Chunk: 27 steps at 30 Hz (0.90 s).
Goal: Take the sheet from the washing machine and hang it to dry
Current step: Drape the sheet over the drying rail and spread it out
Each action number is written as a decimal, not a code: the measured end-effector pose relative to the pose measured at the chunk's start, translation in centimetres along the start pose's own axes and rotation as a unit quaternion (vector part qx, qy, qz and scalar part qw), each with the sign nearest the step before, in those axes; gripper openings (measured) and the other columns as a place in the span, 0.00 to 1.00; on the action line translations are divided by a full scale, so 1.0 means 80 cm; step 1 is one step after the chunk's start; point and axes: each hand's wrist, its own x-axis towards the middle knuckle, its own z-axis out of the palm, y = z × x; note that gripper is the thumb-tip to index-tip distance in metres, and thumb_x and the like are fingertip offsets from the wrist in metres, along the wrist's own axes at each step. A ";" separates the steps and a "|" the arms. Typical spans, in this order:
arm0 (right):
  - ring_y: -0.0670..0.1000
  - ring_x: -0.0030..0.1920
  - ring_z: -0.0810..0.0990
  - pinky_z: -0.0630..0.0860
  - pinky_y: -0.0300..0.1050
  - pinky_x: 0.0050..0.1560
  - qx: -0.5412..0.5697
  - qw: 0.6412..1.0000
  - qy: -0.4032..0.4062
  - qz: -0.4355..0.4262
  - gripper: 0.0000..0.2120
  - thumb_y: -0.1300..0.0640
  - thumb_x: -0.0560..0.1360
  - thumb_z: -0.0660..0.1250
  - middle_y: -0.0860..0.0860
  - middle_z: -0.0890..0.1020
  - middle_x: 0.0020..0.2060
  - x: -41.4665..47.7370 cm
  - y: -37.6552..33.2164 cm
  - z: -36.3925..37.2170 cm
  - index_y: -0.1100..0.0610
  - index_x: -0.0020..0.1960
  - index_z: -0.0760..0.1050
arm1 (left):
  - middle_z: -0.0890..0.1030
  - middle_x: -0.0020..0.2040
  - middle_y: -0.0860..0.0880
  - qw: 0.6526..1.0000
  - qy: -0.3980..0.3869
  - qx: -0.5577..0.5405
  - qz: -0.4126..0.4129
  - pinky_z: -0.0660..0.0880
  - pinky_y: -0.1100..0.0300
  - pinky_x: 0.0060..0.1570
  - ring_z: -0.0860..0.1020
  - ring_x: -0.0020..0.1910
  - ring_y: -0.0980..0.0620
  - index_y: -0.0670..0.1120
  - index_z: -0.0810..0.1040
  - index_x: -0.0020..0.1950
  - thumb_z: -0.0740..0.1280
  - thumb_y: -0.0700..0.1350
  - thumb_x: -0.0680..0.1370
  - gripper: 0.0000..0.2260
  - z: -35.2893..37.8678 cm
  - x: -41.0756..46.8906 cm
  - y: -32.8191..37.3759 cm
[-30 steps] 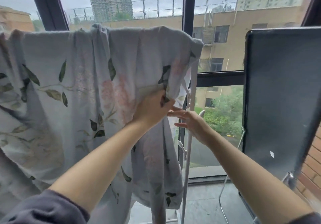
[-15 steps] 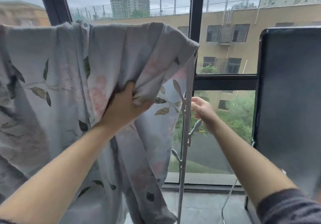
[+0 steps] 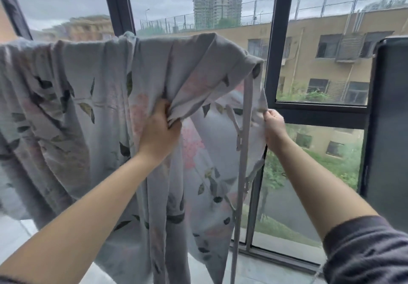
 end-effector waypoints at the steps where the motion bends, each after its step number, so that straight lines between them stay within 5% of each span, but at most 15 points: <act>1: 0.50 0.38 0.73 0.70 0.45 0.37 -0.044 0.998 0.029 -0.028 0.10 0.57 0.81 0.56 0.51 0.75 0.37 0.005 -0.004 -0.008 0.56 0.43 0.72 | 0.74 0.39 0.54 0.999 0.030 0.006 0.019 0.64 0.74 0.30 0.71 0.34 0.60 0.41 0.70 0.54 0.64 0.37 0.75 0.09 -0.001 0.001 0.005; 6: 0.55 0.46 0.73 0.68 0.47 0.45 -0.216 0.969 0.106 -0.045 0.11 0.58 0.80 0.53 0.55 0.75 0.45 0.016 0.013 -0.047 0.62 0.52 0.72 | 0.74 0.35 0.51 0.988 0.081 0.040 0.128 0.63 0.71 0.30 0.70 0.32 0.58 0.39 0.72 0.48 0.66 0.38 0.76 0.05 -0.001 0.004 0.037; 9: 0.54 0.47 0.73 0.69 0.48 0.47 -0.269 0.961 0.059 -0.011 0.09 0.57 0.79 0.56 0.54 0.76 0.45 0.010 0.028 -0.049 0.59 0.50 0.73 | 0.72 0.31 0.50 0.984 0.053 0.033 0.167 0.64 0.61 0.28 0.68 0.29 0.53 0.40 0.71 0.42 0.63 0.41 0.78 0.06 0.008 0.006 0.055; 15: 0.52 0.43 0.78 0.73 0.47 0.43 -0.143 0.985 -0.039 -0.085 0.02 0.53 0.73 0.63 0.53 0.81 0.46 -0.023 -0.008 -0.022 0.48 0.45 0.72 | 0.75 0.34 0.49 0.978 -0.005 0.075 0.196 0.68 0.55 0.30 0.74 0.33 0.42 0.44 0.72 0.39 0.55 0.54 0.75 0.16 0.026 0.003 0.081; 17: 0.50 0.44 0.79 0.75 0.46 0.46 -0.114 0.982 -0.058 -0.138 0.03 0.52 0.74 0.62 0.52 0.81 0.45 -0.041 -0.033 -0.020 0.50 0.46 0.73 | 0.76 0.35 0.49 0.977 -0.046 0.088 0.189 0.69 0.55 0.30 0.75 0.34 0.43 0.46 0.72 0.39 0.54 0.57 0.73 0.17 0.030 0.002 0.081; 20: 0.42 0.33 0.76 0.73 0.37 0.37 -0.052 0.973 -0.098 -0.200 0.14 0.46 0.74 0.58 0.50 0.78 0.35 -0.068 -0.072 -0.012 0.54 0.40 0.74 | 0.73 0.33 0.52 0.976 -0.122 0.077 0.165 0.72 0.53 0.32 0.73 0.33 0.48 0.51 0.66 0.35 0.52 0.63 0.74 0.17 0.031 0.004 0.082; 24: 0.41 0.33 0.77 0.73 0.33 0.36 -0.035 0.966 -0.116 -0.229 0.20 0.37 0.71 0.57 0.48 0.79 0.35 -0.079 -0.109 -0.007 0.53 0.44 0.75 | 0.69 0.34 0.53 0.978 -0.043 0.080 0.189 0.68 0.55 0.34 0.71 0.36 0.49 0.50 0.66 0.35 0.53 0.58 0.76 0.15 0.030 0.027 0.093; 27: 0.47 0.50 0.80 0.78 0.45 0.49 -0.096 0.947 -0.148 -0.269 0.17 0.48 0.72 0.67 0.51 0.81 0.50 -0.072 -0.119 -0.009 0.50 0.59 0.73 | 0.74 0.46 0.50 0.966 0.041 0.110 0.232 0.72 0.53 0.46 0.73 0.48 0.50 0.45 0.75 0.46 0.61 0.46 0.74 0.06 0.025 0.063 0.099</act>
